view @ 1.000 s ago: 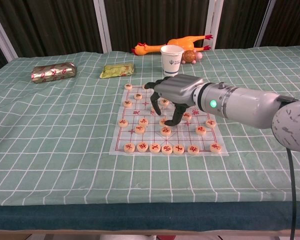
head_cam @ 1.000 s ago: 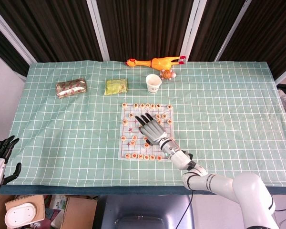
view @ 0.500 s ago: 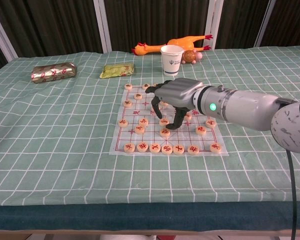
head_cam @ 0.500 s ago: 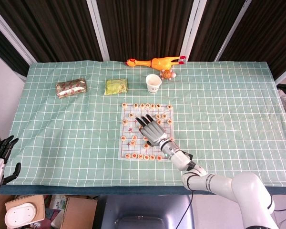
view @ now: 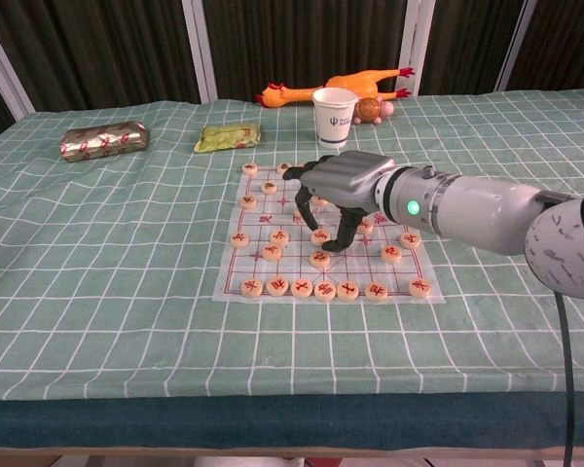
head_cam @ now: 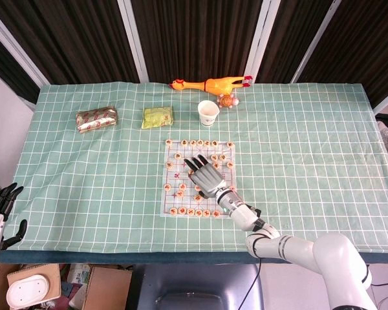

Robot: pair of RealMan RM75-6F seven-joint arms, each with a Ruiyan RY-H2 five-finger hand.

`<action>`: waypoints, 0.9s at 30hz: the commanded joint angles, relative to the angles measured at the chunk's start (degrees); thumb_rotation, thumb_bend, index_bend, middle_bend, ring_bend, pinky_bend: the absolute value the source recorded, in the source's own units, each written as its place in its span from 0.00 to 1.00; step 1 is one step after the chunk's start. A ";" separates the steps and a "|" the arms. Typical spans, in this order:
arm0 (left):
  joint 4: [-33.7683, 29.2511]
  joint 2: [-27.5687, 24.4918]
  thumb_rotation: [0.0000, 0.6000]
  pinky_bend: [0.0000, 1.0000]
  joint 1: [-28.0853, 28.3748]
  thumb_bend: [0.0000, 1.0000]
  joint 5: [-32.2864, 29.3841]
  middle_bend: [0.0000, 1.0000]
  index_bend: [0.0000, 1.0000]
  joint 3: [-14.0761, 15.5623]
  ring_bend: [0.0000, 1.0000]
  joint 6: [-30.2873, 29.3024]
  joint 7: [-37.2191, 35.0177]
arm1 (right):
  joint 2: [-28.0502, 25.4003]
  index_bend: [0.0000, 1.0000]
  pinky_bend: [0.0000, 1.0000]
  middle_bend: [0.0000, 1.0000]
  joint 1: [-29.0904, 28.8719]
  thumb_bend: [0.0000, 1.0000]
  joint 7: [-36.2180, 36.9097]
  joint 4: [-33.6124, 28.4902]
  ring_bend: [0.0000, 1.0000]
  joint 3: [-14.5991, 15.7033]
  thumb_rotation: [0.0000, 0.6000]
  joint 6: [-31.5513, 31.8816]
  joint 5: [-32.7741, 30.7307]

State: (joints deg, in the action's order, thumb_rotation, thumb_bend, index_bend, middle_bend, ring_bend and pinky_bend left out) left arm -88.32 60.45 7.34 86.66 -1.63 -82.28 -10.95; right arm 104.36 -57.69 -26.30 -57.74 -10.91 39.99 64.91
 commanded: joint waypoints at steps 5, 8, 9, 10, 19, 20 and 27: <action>-0.10 0.03 1.00 0.07 0.06 0.49 -0.14 0.00 0.00 -0.02 0.00 0.20 0.23 | -0.71 0.68 0.00 0.07 0.40 0.45 2.03 -0.96 0.00 -1.72 1.00 2.14 -0.46; -0.12 0.04 1.00 0.08 0.06 0.49 -0.18 0.00 0.00 -0.02 0.00 0.24 0.26 | -0.53 0.68 0.00 0.08 0.37 0.45 2.59 -0.64 0.00 -2.26 1.00 2.49 -0.74; -0.13 0.05 1.00 0.08 0.07 0.49 -0.23 0.00 0.00 -0.02 0.00 0.29 0.31 | -0.33 0.68 0.00 0.08 0.28 0.45 3.19 -0.25 0.00 -2.87 1.00 2.62 -1.15; -0.08 0.12 1.00 0.08 0.27 0.49 -0.41 0.00 0.00 -0.05 0.00 0.73 0.52 | 0.75 0.69 0.00 0.09 -0.69 0.45 4.47 1.95 0.00 -5.31 1.00 2.77 -2.75; -0.05 0.21 1.00 0.07 0.87 0.49 -2.15 0.00 0.00 -0.57 0.00 2.43 1.14 | 7.55 0.69 0.00 0.09 -6.01 0.45 6.73 14.72 0.00 -9.12 1.00 -0.77 -6.00; -0.05 0.19 1.00 0.07 0.88 0.49 -2.23 0.00 0.00 -0.61 0.00 2.45 1.11 | 7.97 0.69 0.00 0.09 -6.31 0.45 6.88 15.66 0.00 -9.14 1.00 -1.12 -6.03; -0.04 0.18 1.00 0.07 1.06 0.49 -2.74 0.00 0.00 -0.75 0.00 3.01 1.22 | 9.51 0.69 0.00 0.09 -7.26 0.45 7.48 19.45 0.00 -8.14 1.00 -3.58 -5.46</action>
State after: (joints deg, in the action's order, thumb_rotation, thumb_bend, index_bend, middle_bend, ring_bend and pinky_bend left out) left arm -88.35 60.63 8.38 83.95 -2.37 -79.29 -9.74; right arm 113.59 -64.73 -18.92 -38.65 -19.23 36.81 59.45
